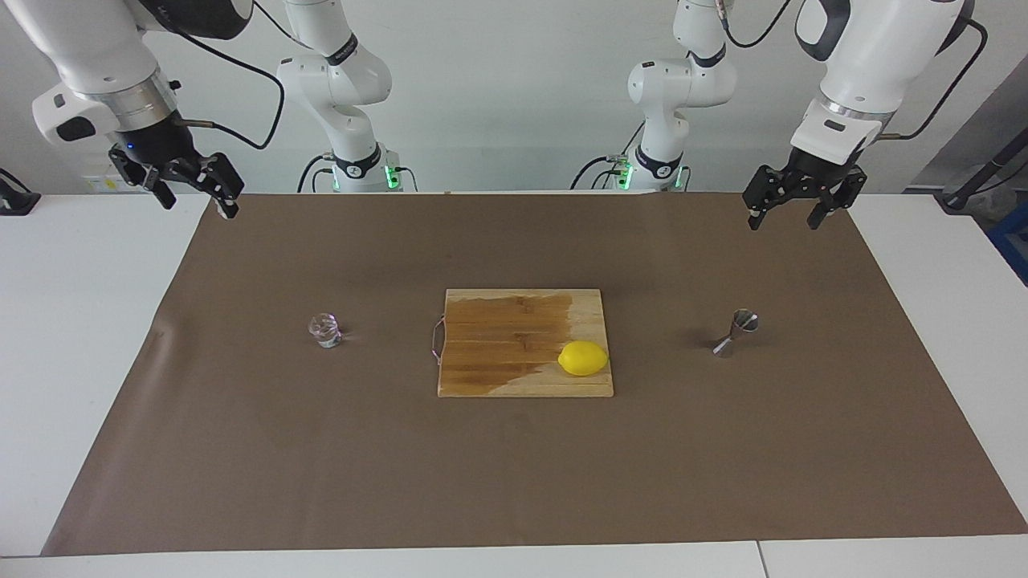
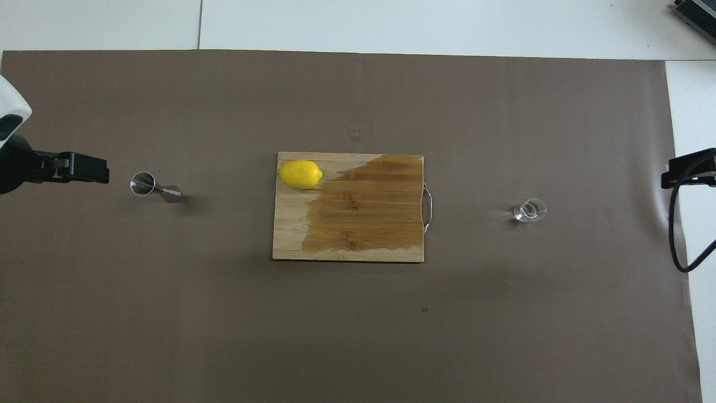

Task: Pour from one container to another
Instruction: 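Move the left gripper toward the small metal cup and open it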

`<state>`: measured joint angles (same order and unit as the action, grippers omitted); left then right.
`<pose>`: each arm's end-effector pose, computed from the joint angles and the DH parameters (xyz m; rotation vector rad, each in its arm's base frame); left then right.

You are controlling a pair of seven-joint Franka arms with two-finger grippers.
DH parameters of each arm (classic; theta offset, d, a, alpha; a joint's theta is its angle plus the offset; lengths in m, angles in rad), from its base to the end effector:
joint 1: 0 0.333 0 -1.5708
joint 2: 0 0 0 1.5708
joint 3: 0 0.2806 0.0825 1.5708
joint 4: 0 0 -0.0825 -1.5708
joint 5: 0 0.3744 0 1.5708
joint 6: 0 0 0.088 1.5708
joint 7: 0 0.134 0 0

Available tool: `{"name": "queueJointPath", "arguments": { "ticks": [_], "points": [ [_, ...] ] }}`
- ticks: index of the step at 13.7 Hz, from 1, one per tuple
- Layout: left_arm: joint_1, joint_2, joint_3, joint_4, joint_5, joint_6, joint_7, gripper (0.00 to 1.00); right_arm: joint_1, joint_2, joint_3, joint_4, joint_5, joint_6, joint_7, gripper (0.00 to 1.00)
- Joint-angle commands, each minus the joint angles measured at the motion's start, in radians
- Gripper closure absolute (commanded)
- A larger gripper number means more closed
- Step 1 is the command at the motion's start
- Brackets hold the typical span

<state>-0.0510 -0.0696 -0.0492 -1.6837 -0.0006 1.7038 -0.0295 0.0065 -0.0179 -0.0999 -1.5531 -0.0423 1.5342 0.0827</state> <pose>0.5373 -0.0548 0.5592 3.1335 -0.1108 0.1406 0.5337 -0.0562 0.5768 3.0889 -0.2750 -0.0020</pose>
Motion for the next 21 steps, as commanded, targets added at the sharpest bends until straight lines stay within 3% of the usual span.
{"name": "queueJointPath", "arguments": {
  "ticks": [1, 21],
  "points": [
    [-0.030, -0.013, 0.009, -0.014, 0.005, 0.008, 0.005, 0.00, -0.008, -0.020, 0.005, -0.021, 0.016, -0.003, -0.012, 0.00],
    [-0.040, -0.021, 0.009, -0.022, -0.001, -0.038, 0.011, 0.00, -0.008, -0.019, 0.005, -0.021, 0.016, -0.003, -0.012, 0.00]
  ]
}}
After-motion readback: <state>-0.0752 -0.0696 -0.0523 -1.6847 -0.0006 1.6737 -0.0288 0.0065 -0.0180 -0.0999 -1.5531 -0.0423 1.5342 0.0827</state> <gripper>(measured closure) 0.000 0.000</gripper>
